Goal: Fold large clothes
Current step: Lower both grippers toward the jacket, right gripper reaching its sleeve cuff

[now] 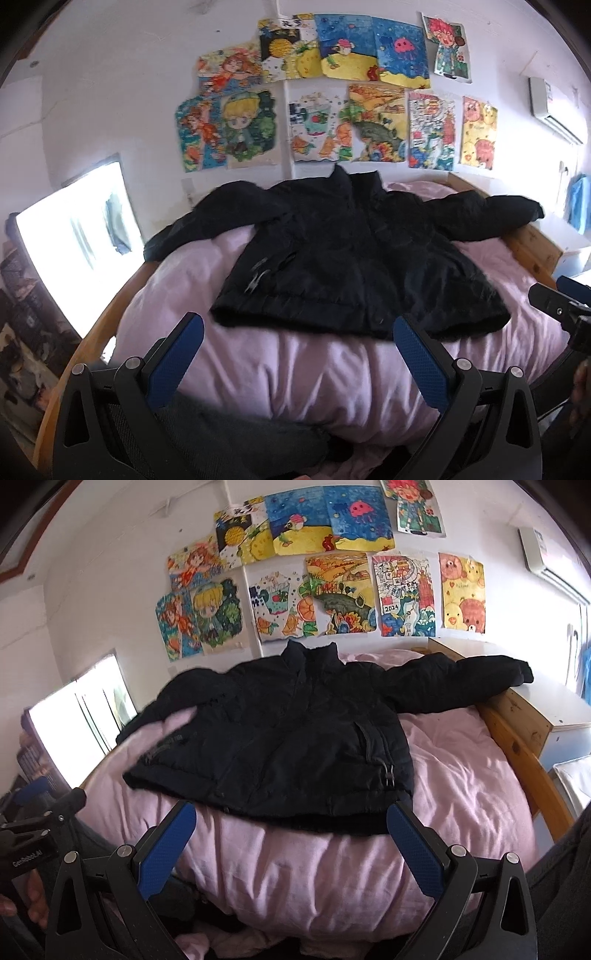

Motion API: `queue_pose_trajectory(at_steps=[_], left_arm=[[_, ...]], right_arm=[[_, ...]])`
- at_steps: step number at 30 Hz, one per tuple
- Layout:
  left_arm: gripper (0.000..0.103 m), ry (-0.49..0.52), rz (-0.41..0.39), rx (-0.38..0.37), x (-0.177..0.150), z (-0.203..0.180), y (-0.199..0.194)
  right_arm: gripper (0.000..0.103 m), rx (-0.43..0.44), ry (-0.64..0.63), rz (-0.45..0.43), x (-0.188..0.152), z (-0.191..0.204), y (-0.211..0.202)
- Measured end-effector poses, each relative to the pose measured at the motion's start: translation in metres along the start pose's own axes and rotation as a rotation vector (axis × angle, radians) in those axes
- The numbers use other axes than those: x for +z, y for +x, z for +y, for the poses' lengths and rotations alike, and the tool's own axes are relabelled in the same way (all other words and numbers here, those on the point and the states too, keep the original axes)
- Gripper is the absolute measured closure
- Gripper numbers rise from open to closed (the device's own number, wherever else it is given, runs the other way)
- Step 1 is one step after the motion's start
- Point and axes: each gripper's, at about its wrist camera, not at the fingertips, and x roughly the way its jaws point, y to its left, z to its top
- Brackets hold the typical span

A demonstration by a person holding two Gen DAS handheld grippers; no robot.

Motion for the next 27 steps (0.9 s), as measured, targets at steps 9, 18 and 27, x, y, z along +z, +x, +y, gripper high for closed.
queue_pose_trajectory(at_steps=[9,18,27], left_arm=[[0.002,0.019,0.114,-0.118,0.100,-0.021,0.065],[0.002,0.060,0.198,-0.143,0.178,-0.042,0.174],[0.002,0.144,0.190,-0.211,0.198,-0.105,0.316]], right_arm=[[0.000,0.012,-0.067,0.033,0.095,-0.049,0.009],[0.000,-0.204,0.008,0.136,0.187,-0.185,0.064],[0.000,-0.374,0.391,0.187,0.188,-0.355,0.143]])
